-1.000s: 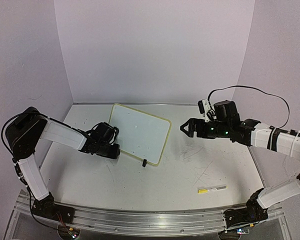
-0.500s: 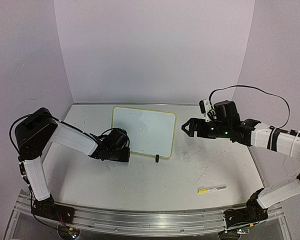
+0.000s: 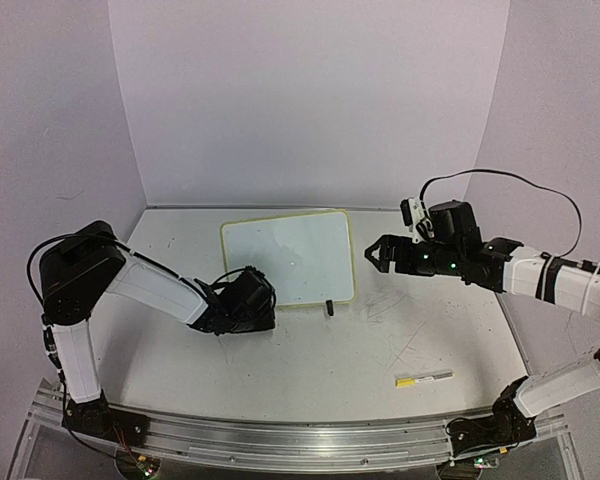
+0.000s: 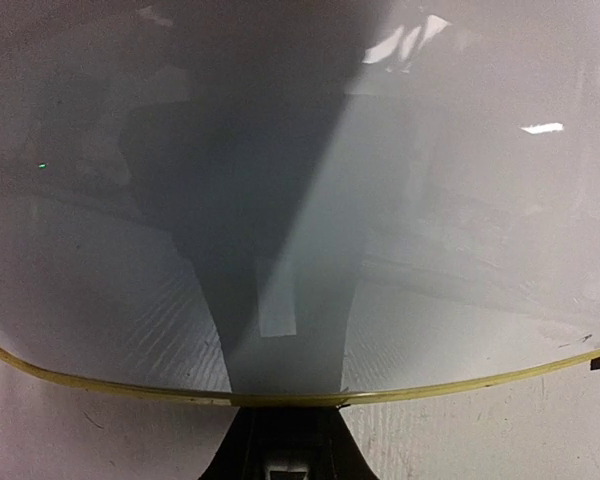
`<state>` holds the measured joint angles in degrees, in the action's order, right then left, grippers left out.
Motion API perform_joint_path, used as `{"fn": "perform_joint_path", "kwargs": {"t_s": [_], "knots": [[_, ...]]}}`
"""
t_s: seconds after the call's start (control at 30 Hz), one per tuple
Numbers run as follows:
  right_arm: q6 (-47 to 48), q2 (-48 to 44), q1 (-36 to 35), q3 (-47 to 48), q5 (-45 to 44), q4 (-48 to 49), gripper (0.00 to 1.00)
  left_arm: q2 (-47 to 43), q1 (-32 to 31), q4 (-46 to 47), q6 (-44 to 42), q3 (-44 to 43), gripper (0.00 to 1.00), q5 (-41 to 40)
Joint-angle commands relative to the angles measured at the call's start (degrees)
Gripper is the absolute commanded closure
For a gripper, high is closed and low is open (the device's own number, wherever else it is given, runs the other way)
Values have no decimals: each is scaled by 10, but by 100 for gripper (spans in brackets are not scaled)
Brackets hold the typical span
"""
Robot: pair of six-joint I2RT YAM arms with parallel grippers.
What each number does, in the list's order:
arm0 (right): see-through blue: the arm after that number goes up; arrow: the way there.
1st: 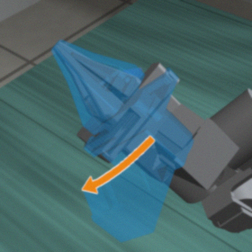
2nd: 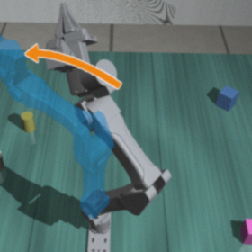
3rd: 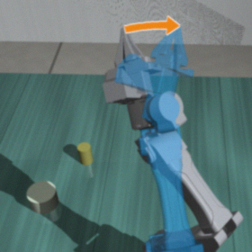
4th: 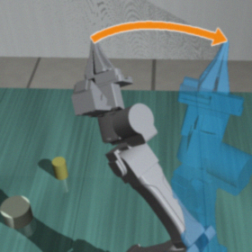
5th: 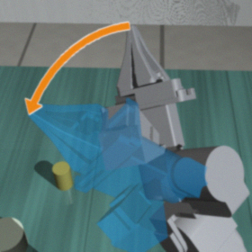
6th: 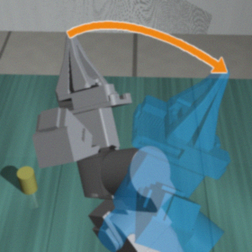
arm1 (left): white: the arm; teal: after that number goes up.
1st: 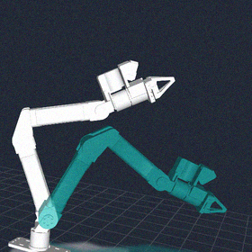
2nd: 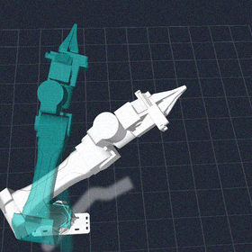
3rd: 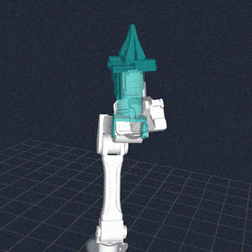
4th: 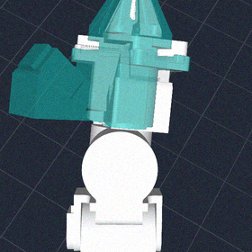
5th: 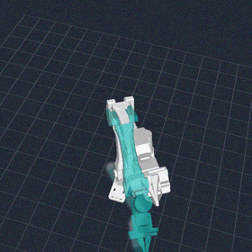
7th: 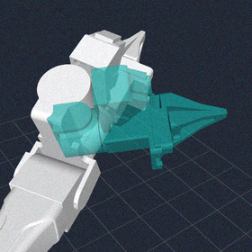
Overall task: Write a sentence on the whiteboard
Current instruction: Adjust the whiteboard stand at the center of the board.
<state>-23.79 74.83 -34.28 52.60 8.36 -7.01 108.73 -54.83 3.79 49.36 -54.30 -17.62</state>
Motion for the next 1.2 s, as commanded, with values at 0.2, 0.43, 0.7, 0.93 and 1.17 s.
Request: {"fn": "perform_joint_path", "kwargs": {"t_s": [0.2,0.43,0.7,0.93,1.17], "knots": [[0,-25,-2,12,-7,6,4,18,-27,34,48,-8,91,36],[4,-25,-2,16,-15,-5,4,-45,-28,37,23,29,52,10],[36,-20,-2,28,-55,-45,4,-150,-29,36,-9,72,35,28],[57,12,-3,42,-48,-73,4,-258,-6,17,-69,112,23,37],[21,63,-4,48,11,-42,8,-369,124,17,-94,140,16,132]]}}
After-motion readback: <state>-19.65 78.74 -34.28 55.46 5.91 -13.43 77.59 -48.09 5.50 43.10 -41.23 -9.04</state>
